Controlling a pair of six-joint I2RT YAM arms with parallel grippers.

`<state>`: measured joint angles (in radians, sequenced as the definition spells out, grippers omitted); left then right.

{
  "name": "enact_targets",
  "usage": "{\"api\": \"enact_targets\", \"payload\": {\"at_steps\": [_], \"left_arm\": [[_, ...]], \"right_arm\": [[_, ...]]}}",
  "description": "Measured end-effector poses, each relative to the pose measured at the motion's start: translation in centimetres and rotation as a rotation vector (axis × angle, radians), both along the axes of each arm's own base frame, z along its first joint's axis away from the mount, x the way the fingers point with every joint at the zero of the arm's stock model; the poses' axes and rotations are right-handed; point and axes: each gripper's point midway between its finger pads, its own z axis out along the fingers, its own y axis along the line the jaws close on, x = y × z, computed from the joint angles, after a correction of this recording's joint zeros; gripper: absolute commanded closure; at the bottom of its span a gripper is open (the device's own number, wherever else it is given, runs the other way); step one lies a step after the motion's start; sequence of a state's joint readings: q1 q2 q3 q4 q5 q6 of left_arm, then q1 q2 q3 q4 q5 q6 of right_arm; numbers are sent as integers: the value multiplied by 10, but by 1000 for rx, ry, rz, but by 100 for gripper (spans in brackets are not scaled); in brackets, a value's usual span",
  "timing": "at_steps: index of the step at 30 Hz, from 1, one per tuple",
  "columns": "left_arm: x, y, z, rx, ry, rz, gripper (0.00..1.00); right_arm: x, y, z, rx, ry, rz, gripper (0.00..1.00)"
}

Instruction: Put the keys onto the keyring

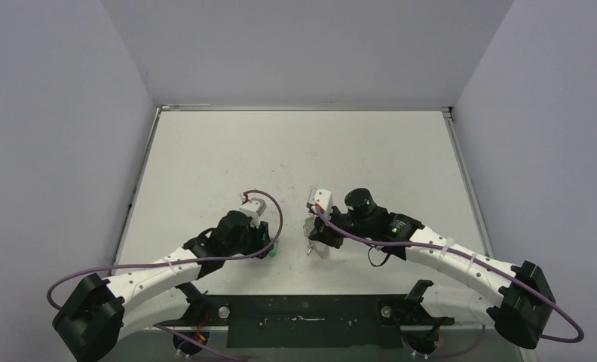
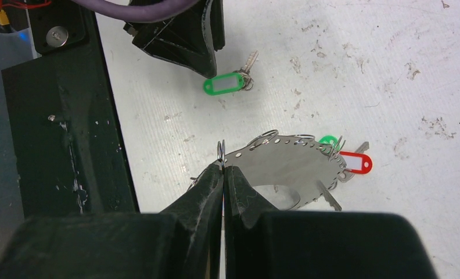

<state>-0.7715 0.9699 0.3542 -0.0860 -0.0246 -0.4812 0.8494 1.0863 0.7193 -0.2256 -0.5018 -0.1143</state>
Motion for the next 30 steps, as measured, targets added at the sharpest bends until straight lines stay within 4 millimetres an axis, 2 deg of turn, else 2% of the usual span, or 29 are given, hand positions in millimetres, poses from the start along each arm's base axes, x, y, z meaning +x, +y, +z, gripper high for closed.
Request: {"api": "enact_targets", "payload": {"at_steps": [5,14,23,30], "left_arm": [[0,-5,-12,-7,67,-53,63],[12,-23,-11,-26,78,-136,64],[23,-25,-21,-10,82,-162,66],[27,-29,-26,-15,92,-189,75]], "right_arm": [[1,-1,0,1,4,-5,100],[1,-1,0,1,6,-9,100],[1,-1,0,1,7,-9,100],[1,-1,0,1,7,-9,100]]}}
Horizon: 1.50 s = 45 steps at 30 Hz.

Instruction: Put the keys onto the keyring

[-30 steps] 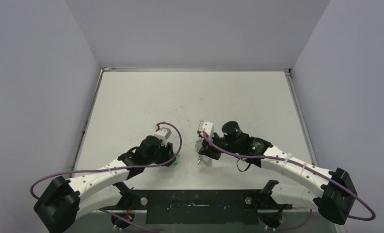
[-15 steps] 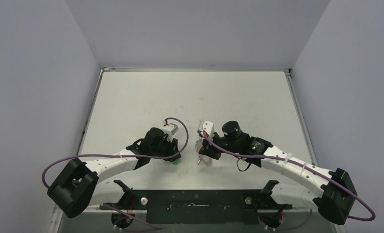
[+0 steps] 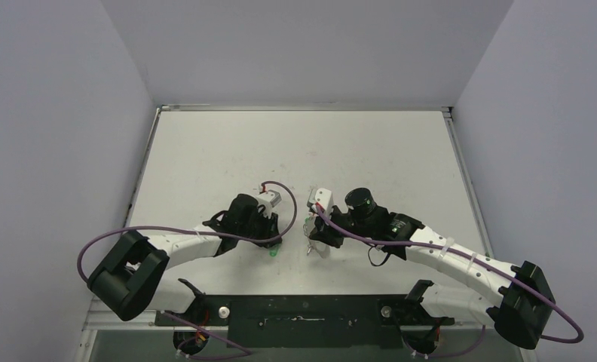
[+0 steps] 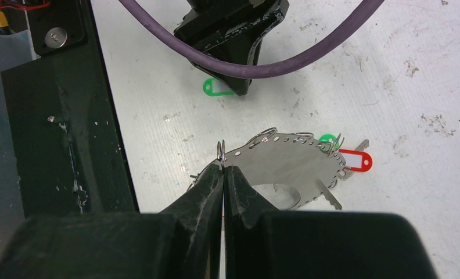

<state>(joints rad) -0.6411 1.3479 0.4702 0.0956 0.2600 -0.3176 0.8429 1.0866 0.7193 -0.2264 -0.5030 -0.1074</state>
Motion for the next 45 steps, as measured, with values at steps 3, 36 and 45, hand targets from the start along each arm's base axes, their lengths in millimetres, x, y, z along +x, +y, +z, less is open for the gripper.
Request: {"api": "enact_targets", "payload": {"at_steps": [3,36,45], "left_arm": [[-1,-3,0,-7,0,-19,80],[-5,-4,93,-178,-243,-58,100],[-29,-12,132,-312,-278,-113,100]], "right_arm": [[0,0,0,0,0,0,100],[0,0,0,2,10,-5,100],[-1,2,-8,-15,33,-2,100]]}}
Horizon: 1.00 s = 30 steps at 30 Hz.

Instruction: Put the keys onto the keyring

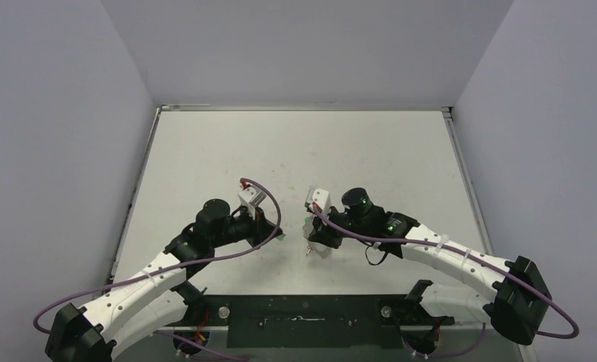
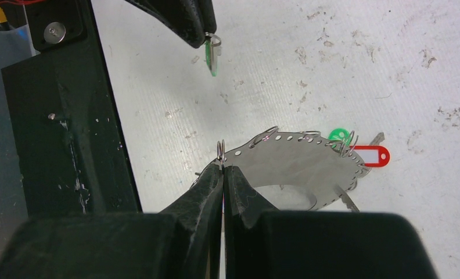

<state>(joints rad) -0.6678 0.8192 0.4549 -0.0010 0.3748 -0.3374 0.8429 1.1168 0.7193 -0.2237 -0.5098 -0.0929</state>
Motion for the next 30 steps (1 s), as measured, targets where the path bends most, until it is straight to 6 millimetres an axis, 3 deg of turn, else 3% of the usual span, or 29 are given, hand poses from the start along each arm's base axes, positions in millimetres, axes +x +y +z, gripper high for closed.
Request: {"api": "enact_targets", "payload": {"at_steps": [14,30], "left_arm": [[-55,-42,0,-2,59,-234,100],[-41,-59,17,-74,-14,-207,100]], "right_arm": [[1,2,-5,-7,17,-1,100],[-2,4,-4,2,23,13,100]]}}
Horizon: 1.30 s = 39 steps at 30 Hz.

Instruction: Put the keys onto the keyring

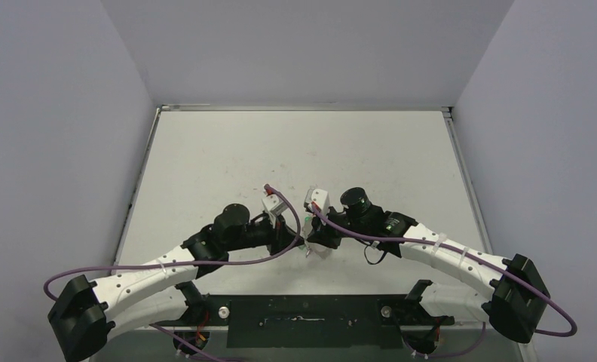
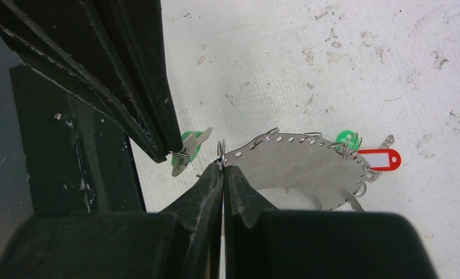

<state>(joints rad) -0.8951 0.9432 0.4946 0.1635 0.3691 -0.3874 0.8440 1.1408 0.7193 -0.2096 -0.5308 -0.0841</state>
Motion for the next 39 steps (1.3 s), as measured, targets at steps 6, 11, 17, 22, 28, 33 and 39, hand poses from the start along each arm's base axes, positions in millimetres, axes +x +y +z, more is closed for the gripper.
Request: {"api": "enact_targets", "payload": {"at_steps": [6,11,17,22,28,33,39], "left_arm": [[4,-3,-2,-1,-3,6,100],[6,-4,-3,1,-6,13,100],[10,-5,-4,0,-16,23,100],[13,-5,-4,5,-20,40,100],[18,0,-7,24,-29,76,100],[20,5,-7,35,-42,99,100],[20,10,-12,49,-39,117,100]], "right_arm": [[-3,1,1,8,6,15,100],[-4,3,3,18,6,23,100],[-4,4,5,26,4,30,100],[-4,4,5,26,4,30,100],[-4,4,5,26,3,31,100],[-4,4,5,27,3,30,100],[-4,4,5,27,3,30,100]]}}
